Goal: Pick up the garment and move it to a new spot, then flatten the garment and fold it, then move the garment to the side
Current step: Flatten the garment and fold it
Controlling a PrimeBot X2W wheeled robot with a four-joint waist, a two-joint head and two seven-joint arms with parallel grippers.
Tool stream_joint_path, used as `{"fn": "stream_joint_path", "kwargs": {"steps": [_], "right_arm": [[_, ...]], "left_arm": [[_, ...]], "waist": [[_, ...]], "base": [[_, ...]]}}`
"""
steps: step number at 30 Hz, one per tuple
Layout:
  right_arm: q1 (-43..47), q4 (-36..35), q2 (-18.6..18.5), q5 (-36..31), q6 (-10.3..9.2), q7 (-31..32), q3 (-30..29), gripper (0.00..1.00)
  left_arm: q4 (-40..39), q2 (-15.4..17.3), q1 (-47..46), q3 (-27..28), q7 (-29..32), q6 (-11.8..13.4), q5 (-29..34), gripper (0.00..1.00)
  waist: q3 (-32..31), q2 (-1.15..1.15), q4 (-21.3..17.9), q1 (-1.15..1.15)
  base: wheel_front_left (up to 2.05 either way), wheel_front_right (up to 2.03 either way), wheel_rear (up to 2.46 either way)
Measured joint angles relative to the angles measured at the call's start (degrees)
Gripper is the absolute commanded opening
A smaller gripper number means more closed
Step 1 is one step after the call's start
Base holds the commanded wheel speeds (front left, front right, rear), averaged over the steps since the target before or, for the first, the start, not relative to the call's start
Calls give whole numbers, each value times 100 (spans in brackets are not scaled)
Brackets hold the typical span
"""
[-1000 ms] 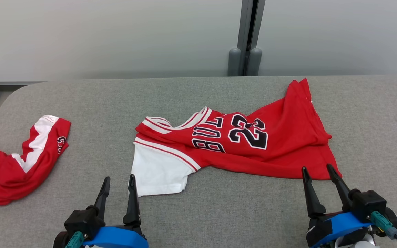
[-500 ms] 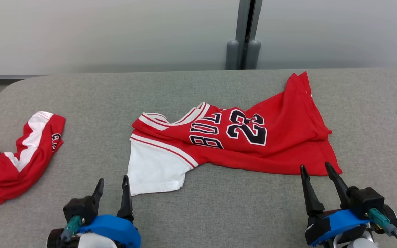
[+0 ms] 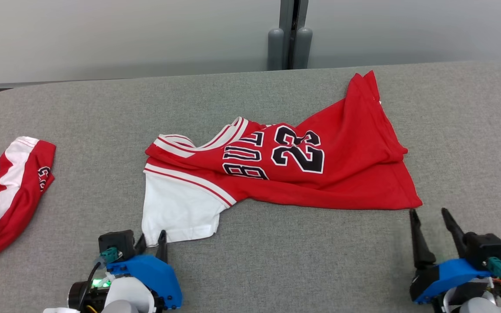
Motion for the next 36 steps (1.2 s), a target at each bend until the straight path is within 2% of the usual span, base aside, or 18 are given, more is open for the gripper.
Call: {"fn": "stream_joint_path", "kwargs": {"steps": [1,7,13,16,17,18,20,21,22,29,36], "right_arm": [[-31,69,-2,-74,0,48,-170,100],[-490,492,-5,-541,0,430,-811,100],[-1028,1137,-7,-896,0,1132,-948,100],[-1257,1470,-15,-797,-2,1518,-886,100],[-1339,1547,-26,-732,-2,1601,-813,78],[-1416,1604,-45,-679,-3,1664,-746,50],[-1508,1707,-46,-509,-10,1715,-621,30],[-1523,1735,-46,-427,-10,1718,-537,17],[-1531,1751,-43,-392,-9,1730,-474,0],[-1645,1447,-1,58,-1,1423,-64,0],[-1774,20,-65,449,-1,1458,180,0]], "left_arm": [[-9,-10,0,-25,-22,-16,-7,0],[-160,-68,-13,-84,-231,-52,-4,0],[-385,-69,-50,-149,-343,-63,-3,0],[-483,-75,-53,-178,-396,-87,-5,0],[-509,-82,-53,-187,-401,-87,-7,0],[-519,-87,-51,-194,-416,-87,-9,0],[-538,-91,-40,-198,-444,-87,-32,0],[-545,-90,-23,-194,-450,-90,-59,0],[-546,-91,-3,-190,-478,-101,-69,0],[-949,-67,-3,-100,-644,-225,-255,0],[-2174,48,-272,207,-386,-409,-773,0]], "waist": [[6,0,6,0],[32,0,105,0],[126,0,253,0],[170,0,317,0],[182,0,332,0],[188,0,339,0],[181,0,331,0],[173,0,323,0],[161,0,311,0],[-6,0,194,0],[-327,0,68,-1]], "base": [[0,0,0],[0,0,0],[0,0,0],[0,0,0],[0,0,0],[0,0,0],[0,0,0],[0,0,0],[0,0,0],[0,0,0],[0,0,0]]}}
